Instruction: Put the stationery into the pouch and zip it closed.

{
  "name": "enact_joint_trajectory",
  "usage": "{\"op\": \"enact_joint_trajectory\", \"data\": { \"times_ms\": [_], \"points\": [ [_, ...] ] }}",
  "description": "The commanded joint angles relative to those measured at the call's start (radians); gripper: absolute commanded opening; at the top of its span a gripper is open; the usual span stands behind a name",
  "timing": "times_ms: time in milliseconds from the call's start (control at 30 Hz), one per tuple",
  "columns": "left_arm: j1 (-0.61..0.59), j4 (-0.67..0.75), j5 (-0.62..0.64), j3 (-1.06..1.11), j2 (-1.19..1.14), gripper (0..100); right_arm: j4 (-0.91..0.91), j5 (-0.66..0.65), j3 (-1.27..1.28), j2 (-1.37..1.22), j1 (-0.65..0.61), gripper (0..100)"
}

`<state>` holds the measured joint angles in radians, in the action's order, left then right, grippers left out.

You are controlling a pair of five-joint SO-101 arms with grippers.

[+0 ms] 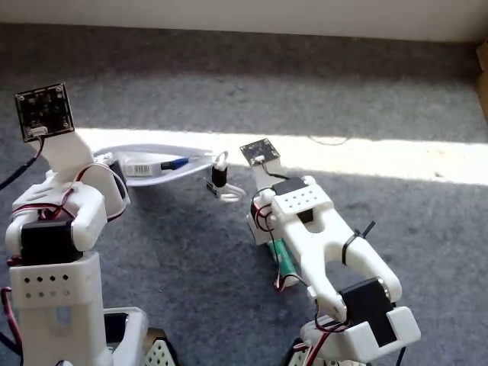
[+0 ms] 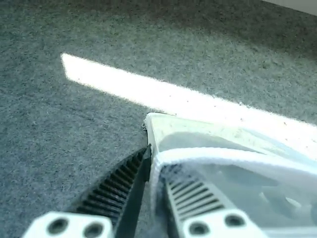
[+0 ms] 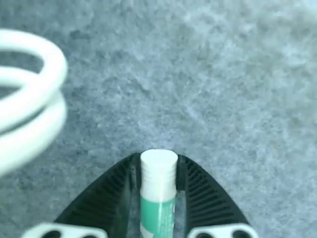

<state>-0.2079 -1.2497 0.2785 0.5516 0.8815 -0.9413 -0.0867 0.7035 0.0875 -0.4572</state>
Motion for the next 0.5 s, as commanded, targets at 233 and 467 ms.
{"op": "enact_joint_trajectory", "data": {
  "times_ms": [233,467],
  "points": [
    [-0.016,0.012,-0.009,0.002,-0.002,1,0.01,-0.005,-0.038,0.016,-0.013,0.3],
    [-0.016,0.009,-0.009,0.002,-0.002,1,-0.065,-0.006,-0.036,0.182,-0.015,0.5]
  ]
}}
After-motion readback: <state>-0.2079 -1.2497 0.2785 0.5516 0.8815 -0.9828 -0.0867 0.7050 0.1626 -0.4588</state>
